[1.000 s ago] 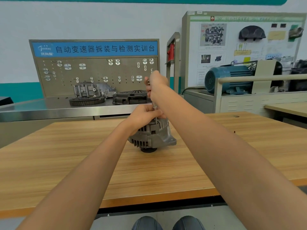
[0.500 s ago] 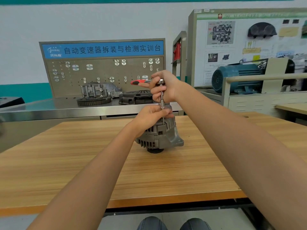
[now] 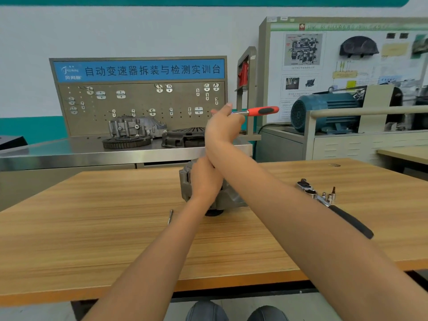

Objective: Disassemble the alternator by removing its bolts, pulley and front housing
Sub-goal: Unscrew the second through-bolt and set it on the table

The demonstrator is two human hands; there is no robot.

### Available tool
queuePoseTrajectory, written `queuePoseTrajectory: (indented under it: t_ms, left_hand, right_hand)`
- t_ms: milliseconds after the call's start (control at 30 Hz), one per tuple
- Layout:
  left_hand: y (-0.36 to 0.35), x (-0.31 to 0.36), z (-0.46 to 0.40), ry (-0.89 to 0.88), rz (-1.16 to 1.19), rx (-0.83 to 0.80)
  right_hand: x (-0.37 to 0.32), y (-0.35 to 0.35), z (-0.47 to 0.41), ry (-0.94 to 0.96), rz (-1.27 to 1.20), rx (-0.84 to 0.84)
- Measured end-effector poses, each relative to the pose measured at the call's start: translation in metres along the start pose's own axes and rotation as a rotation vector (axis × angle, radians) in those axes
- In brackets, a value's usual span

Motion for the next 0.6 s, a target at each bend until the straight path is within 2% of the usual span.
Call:
queuePoseTrajectory:
  t_ms: [100, 200, 300, 500, 600]
  left_hand:
    - [-0.004, 0.000, 0.004, -0.048, 0.036, 0.045]
    - [-0.009, 0.000, 0.014, -0.192, -0.015, 0.146]
    - [-0.014, -0.003, 0.017, -0.260, -0.034, 0.212]
    - [-0.015, -0.009, 0.016, -0.298, -0.022, 0.137]
    - [-0.014, -0.008, 0.016, -0.288, -0.016, 0.126]
  right_hand:
    - [-0.001, -0.001, -0.005, -0.054, 0.039, -0.067]
    - [-0.004, 0.001, -0.011, -0.232, 0.050, -0.208]
    - [-0.005, 0.002, -0.014, -0.377, -0.016, -0.360]
    - [-0.007, 0.011, -0.021, -0.545, -0.159, -0.759]
    - [-0.006, 0.013, -0.025, -0.608, -0.156, -0.854]
Point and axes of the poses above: each hand's wrist, its own z-axis away from the middle knuckle, its own y-axis out of the back of the hand, x = y × z, the point moved 3 cm from there along -z, towards the middle knuckle, and after that the axes turned 10 degrees about y, right-handed, at the moved point
